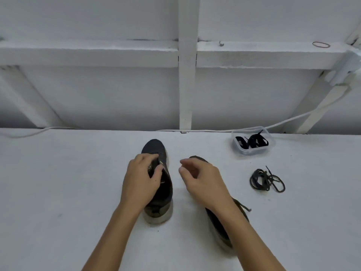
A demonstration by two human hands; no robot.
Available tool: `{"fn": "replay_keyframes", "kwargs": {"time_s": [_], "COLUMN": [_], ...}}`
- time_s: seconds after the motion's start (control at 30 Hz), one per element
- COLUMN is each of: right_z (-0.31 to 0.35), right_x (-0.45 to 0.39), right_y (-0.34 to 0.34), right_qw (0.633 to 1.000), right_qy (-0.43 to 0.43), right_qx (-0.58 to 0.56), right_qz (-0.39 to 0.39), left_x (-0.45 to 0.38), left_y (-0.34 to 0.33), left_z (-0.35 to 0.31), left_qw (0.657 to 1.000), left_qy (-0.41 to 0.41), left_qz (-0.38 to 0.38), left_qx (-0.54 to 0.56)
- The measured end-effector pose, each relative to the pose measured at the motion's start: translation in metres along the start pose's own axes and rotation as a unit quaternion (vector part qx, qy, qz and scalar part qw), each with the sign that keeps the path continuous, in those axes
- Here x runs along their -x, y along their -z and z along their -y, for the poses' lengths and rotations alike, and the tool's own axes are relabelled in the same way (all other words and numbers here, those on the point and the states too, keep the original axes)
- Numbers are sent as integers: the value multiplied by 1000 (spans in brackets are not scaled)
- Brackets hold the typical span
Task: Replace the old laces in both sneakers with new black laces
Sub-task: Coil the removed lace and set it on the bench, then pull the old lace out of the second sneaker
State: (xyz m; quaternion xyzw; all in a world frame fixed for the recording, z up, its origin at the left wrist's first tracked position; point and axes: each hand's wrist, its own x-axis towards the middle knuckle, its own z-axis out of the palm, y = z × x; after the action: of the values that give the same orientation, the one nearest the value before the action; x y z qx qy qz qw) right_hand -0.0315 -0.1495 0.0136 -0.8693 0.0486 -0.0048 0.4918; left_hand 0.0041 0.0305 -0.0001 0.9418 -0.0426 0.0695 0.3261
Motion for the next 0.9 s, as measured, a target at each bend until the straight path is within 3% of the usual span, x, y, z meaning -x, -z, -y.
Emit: {"fn": "replay_keyframes", "kwargs": {"time_s": [0.17,0.47,0.7,0.8,0.9], "right_z": [3,3,20,17,9], "right_x": [-4,-14,-16,-10,2], "right_y": [-49,-96,-103,-79,-39], "right_qw": [996,996,992,995,999], "right_qy": [-41,-27,-39,-33,2], "right_qx": [-51,-81,-107,-83,-42], "right_qz": [61,21,49,49,1], "left_x": [11,7,-5,1,13], "left_y": [4,14,30,27,25], "left_z": [27,55,67,54,25], "left_qw": [995,994,990,993,992], "left_qy": [75,80,110,82,3], "left_qz": [50,-15,20,-36,-121], "left_qx": [42,71,89,75,38]}}
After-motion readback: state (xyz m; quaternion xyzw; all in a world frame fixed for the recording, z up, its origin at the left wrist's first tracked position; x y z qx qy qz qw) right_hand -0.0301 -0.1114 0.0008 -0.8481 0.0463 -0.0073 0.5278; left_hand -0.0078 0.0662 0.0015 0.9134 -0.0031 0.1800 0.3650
